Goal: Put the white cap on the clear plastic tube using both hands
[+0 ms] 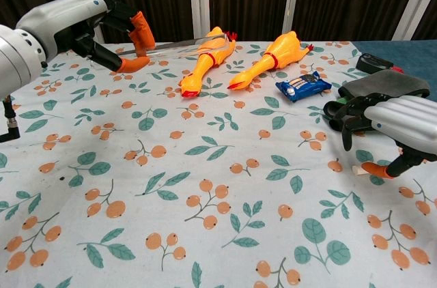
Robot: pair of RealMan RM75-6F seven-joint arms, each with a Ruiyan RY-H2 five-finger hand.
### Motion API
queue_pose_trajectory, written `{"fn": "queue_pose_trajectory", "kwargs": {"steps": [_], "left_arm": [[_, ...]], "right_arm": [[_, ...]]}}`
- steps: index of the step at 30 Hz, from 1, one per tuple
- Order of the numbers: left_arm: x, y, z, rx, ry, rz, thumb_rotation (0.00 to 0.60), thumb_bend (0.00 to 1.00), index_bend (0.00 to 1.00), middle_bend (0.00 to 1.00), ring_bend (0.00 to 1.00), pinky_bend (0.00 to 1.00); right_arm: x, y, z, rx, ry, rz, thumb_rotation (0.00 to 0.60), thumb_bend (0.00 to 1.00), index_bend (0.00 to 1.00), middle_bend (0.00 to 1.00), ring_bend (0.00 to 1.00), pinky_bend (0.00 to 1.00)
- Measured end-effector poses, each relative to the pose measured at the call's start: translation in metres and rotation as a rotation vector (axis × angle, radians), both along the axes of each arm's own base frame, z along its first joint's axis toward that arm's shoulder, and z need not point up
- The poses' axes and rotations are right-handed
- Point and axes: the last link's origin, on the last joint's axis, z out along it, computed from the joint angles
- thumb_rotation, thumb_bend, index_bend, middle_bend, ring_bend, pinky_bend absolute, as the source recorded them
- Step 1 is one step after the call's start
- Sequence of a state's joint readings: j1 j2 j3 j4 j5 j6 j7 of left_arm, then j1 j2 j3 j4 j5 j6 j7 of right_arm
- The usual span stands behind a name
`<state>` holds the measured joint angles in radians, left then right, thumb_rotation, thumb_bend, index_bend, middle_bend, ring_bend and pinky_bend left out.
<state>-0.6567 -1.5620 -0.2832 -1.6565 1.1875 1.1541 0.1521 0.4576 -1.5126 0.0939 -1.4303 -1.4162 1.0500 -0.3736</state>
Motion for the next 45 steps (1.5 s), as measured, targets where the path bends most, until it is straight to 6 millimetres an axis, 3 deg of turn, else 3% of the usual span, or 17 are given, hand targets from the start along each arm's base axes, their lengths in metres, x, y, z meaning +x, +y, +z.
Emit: {"fn": "queue_pose_trajectory", "kwargs": {"steps": [15,25,45], "left_arm": [[0.002,0.0,0.0,0.003,-0.003,-0.001,0.6,0.61,0.67,0.52,0.05,0.0],[0.002,0.0,0.001,0.002,-0.012,-0.005,0.6,0.61,0.67,0.52,0.05,0.0],[0.002,0.0,0.005,0.003,-0.023,-0.01,0.6,0.61,0.67,0.52,0.05,0.0]], "right_arm": [[-0.006,0.001,-0.004,-0.021,0.053,-0.008,0.6,0.4,0.45,0.17,0.05,0.01],[0.002,0.004,0.0,-0.058,0.055,0.002,0.6,0.4,0.45,0.17,0.05,0.01],[-0.003,0.012,-0.008,-0.041,0.112,-0.099,0.6,0.4,0.45,0.17,0.05,0.01]]}}
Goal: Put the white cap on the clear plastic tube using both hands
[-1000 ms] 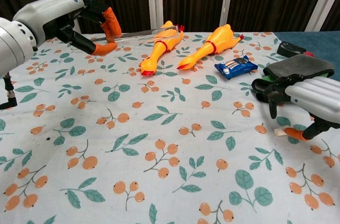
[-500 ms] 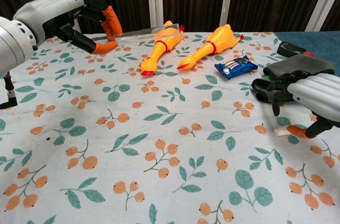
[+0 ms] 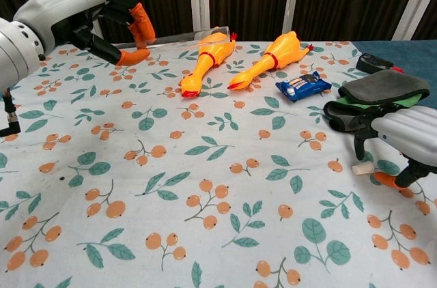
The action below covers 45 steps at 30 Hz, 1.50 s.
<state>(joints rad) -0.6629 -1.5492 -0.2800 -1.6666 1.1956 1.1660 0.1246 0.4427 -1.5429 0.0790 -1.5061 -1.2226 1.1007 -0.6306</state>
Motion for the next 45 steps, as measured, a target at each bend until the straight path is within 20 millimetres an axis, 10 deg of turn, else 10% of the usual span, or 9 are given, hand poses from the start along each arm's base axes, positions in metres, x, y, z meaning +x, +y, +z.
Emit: {"fn": "queue_pose_trajectory", "kwargs": {"steps": [29,45], "left_arm": [[-0.002,0.004,-0.006,-0.009,0.008,0.005,0.6,0.61,0.67,0.52,0.05,0.0],[0.016,0.013,-0.037,-0.057,-0.141,0.035,0.6,0.61,0.68,0.53,0.06,0.0]], "right_arm": [[0.004,-0.006,-0.002,-0.042,-0.048,0.02,0.6,0.4,0.64,0.2,0.07,0.01],[0.027,-0.045,0.053,-0.254,-0.135,0.12,0.6,0.4,0.64,0.2,0.07,0.01]]}}
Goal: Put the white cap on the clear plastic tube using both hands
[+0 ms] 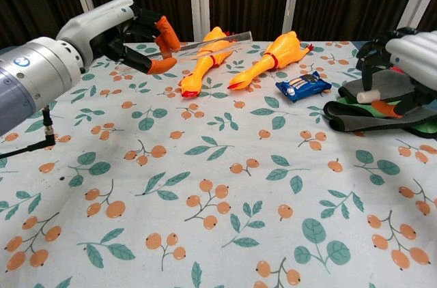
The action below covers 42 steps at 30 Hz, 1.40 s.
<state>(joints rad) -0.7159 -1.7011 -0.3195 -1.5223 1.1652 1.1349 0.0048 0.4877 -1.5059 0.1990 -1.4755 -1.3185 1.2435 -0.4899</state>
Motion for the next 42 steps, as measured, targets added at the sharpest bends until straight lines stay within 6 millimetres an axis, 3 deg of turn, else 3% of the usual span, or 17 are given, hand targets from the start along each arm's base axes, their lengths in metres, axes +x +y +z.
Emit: {"fn": "queue_pose_trajectory", "kwargs": {"steps": [9,17,24,42], "left_arm": [[0.003,0.005,-0.026,0.013,-0.118,0.005,0.6,0.61,0.68,0.53,0.06,0.0],[0.001,0.003,-0.042,0.044,-0.166,-0.007,0.6,0.61,0.68,0.53,0.06,0.0],[0.006,0.002,-0.053,0.042,-0.181,-0.004,0.6,0.61,0.68,0.53,0.06,0.0],[0.015,0.007,-0.059,0.059,-0.196,0.06,0.6,0.6,0.68,0.53,0.06,0.0]], "right_arm": [[0.017,-0.019,0.026,-0.098,-0.029,0.077,0.6,0.4,0.64,0.2,0.07,0.01],[0.029,-0.028,0.034,-0.154,-0.038,0.151,0.6,0.4,0.64,0.2,0.07,0.01],[0.041,-0.033,0.028,-0.185,-0.047,0.199,0.6,0.4,0.64,0.2,0.07,0.01],[0.068,-0.041,-0.003,-0.199,-0.01,0.288,0.6,0.4,0.65,0.2,0.07,0.01]]}}
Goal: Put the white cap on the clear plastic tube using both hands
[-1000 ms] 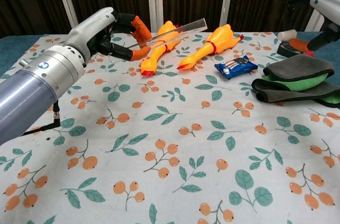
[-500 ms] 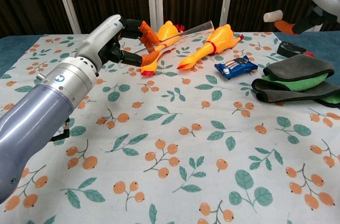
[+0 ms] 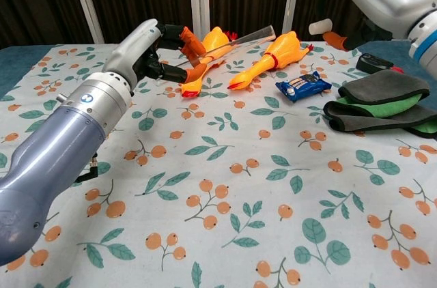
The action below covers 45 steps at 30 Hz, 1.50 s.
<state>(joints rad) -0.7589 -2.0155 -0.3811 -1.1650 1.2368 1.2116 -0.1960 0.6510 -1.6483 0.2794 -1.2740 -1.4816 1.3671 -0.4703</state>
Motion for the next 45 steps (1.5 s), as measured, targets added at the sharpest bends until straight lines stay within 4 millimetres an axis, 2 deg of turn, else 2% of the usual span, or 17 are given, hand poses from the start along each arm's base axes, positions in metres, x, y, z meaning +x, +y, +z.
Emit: {"fn": "queue_pose_trajectory", "kwargs": {"steps": [16,28,45], "left_arm": [[-0.005,0.004,0.0,-0.007,0.015,0.092,0.6,0.6,0.69,0.53,0.06,0.0],[0.008,-0.006,-0.007,-0.03,-0.018,0.116,0.6,0.6,0.69,0.53,0.06,0.0],[0.022,-0.008,-0.004,-0.037,-0.062,0.155,0.6,0.6,0.69,0.53,0.06,0.0]], "right_arm": [[0.011,-0.019,-0.016,-0.06,-0.013,-0.023,0.6,0.4,0.65,0.2,0.07,0.01],[0.012,-0.015,-0.022,-0.051,-0.017,-0.018,0.6,0.4,0.65,0.2,0.07,0.01],[0.016,-0.007,-0.025,-0.037,-0.024,-0.009,0.6,0.4,0.65,0.2,0.07,0.01]]}}
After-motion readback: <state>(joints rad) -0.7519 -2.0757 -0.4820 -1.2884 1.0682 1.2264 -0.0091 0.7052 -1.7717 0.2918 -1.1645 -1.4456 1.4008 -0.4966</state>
